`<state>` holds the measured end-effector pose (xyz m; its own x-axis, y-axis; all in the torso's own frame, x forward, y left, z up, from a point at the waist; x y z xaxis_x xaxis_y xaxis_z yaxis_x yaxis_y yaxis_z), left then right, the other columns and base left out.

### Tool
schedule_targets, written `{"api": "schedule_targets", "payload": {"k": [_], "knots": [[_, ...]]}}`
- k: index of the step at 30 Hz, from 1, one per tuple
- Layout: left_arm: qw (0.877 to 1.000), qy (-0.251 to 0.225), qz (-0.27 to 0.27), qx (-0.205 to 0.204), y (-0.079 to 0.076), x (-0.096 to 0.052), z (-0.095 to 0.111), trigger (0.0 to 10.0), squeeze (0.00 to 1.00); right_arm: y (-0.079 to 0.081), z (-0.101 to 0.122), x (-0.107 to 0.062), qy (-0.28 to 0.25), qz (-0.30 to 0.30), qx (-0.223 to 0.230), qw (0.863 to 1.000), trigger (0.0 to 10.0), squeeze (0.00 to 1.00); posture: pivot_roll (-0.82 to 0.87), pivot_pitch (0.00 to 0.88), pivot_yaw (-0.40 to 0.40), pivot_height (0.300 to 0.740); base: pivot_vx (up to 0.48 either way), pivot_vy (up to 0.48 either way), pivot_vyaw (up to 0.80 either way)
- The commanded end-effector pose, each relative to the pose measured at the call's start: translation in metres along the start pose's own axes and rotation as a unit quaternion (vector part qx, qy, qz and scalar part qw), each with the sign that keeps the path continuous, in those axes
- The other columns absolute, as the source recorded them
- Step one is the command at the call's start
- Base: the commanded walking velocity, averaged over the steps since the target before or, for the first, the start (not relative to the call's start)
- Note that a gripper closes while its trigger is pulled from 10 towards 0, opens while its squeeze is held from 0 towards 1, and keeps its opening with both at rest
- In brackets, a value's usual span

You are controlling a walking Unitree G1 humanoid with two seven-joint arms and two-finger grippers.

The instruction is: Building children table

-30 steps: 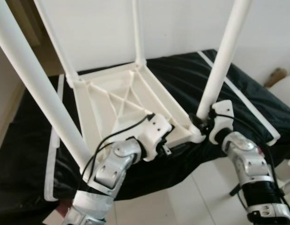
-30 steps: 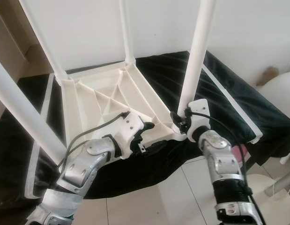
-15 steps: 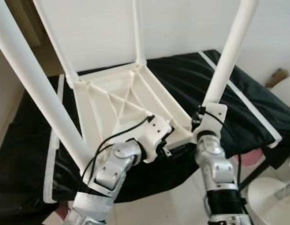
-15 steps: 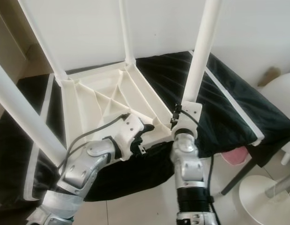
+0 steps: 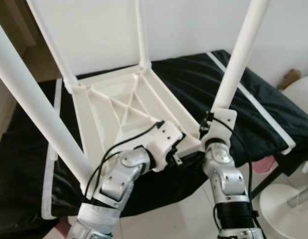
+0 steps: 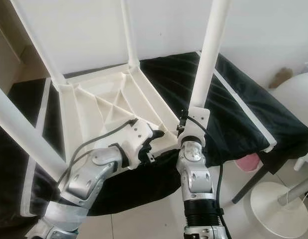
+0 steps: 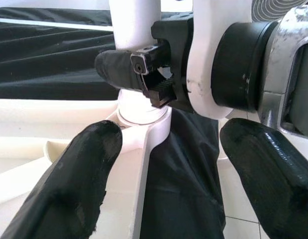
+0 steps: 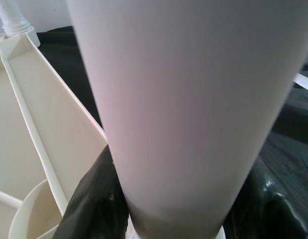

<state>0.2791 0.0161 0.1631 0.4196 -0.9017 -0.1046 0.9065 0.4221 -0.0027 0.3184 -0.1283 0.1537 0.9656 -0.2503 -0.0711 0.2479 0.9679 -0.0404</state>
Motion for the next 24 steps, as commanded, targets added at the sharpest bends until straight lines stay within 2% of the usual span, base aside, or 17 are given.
{"api": "schedule_targets", "payload": {"k": [1, 2, 6, 9, 10, 12, 13, 15, 16, 18, 19, 24], "knots": [[1.000, 0.002, 0.029, -0.006, 0.004, -0.002, -0.002, 10.0, 0.00, 0.008, -0.014, -0.005, 0.036, 0.017, 0.026, 0.999, 10.0, 0.00, -0.07, 0.000, 0.056, 0.740, 0.000, 0.000, 0.00], [1.000, 0.001, 0.028, -0.007, 0.003, -0.002, -0.002, 10.0, 0.00, 0.010, -0.011, -0.005, 0.028, 0.027, 0.033, 0.999, 10.0, 1.00, -0.07, 0.000, 0.054, 0.740, 0.000, 0.000, 0.00], [1.000, 0.001, 0.025, -0.009, 0.001, 0.000, -0.003, 10.0, 0.00, 0.008, 0.003, -0.008, -0.020, 0.050, 0.046, 0.998, 10.0, 1.00, -0.07, 0.000, 0.055, 0.740, 0.000, 0.000, 0.00], [1.000, 0.001, 0.025, -0.009, 0.000, 0.000, -0.003, 10.0, 0.00, 0.005, 0.004, -0.008, -0.028, 0.056, 0.059, 0.996, 10.0, 1.00, -0.07, 0.000, 0.053, 0.740, 0.000, 0.000, 0.00], [1.000, 0.001, 0.027, -0.008, 0.002, 0.000, -0.002, 10.0, 0.00, -0.002, 0.003, -0.007, -0.042, 0.085, 0.061, 0.994, 10.0, 1.00, -0.07, 0.000, 0.053, 0.740, 0.000, 0.000, 0.00], [1.000, 0.001, 0.027, -0.008, 0.002, 0.000, -0.002, 10.0, 0.00, -0.002, 0.003, -0.007, -0.042, 0.085, 0.061, 0.994, 10.0, 1.00, -0.07, 0.000, 0.053, 0.740, 0.000, 0.000, 0.00], [1.000, 0.001, 0.028, -0.007, 0.003, -0.001, -0.002, 10.0, 0.00, -0.012, 0.002, -0.005, -0.056, 0.110, 0.058, 0.991, 10.0, 1.00, -0.07, 0.000, 0.054, 0.740, 0.000, 0.000, 0.00], [1.000, 0.002, 0.031, -0.004, 0.006, -0.003, -0.002, 10.0, 0.00, -0.034, 0.000, -0.003, -0.084, 0.172, 0.023, 0.981, 10.0, 1.00, -0.07, 0.000, 0.055, 0.740, 0.000, 0.000, 0.00], [1.000, 0.002, 0.031, -0.003, 0.007, -0.003, -0.002, 10.0, 0.00, -0.043, -0.001, 0.000, -0.084, 0.190, 0.017, 0.978, 10.0, 0.62, -0.08, 0.000, 0.057, 0.740, 0.000, 0.000, 0.00], [1.000, 0.003, 0.031, -0.003, 0.007, -0.003, -0.002, 10.0, 0.00, -0.049, -0.001, 0.001, -0.083, 0.201, 0.015, 0.976, 10.0, 0.62, -0.08, 0.000, 0.057, 0.740, 0.000, 0.000, 0.00], [1.000, 0.003, 0.031, -0.002, 0.007, -0.003, -0.002, 10.0, 0.00, -0.053, -0.001, 0.002, -0.084, 0.208, 0.011, 0.975, 10.0, 0.00, -0.08, 0.000, 0.058, 0.740, 0.000, 0.000, 0.00], [1.000, 0.002, 0.028, -0.001, 0.006, -0.001, -0.001, 10.0, 0.00, -0.060, 0.004, 0.007, -0.096, 0.252, -0.032, 0.962, 10.0, 0.00, -0.08, 0.000, 0.061, 0.740, 0.000, 0.000, 0.00]]}}
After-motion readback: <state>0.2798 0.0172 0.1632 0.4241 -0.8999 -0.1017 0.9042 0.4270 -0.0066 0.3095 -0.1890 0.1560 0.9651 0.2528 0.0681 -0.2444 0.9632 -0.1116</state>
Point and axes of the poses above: a point about 5 cm out from each wrist's last joint towards the gripper, its own x axis pointing out of the wrist towards the gripper, its own z axis along the axis of the wrist's last joint, y = z × x, the point moved 1 cm from there along x, pointing out of the wrist towards the gripper, and after that the axes turned 8 degrees about -x, right-handed, at the moved point
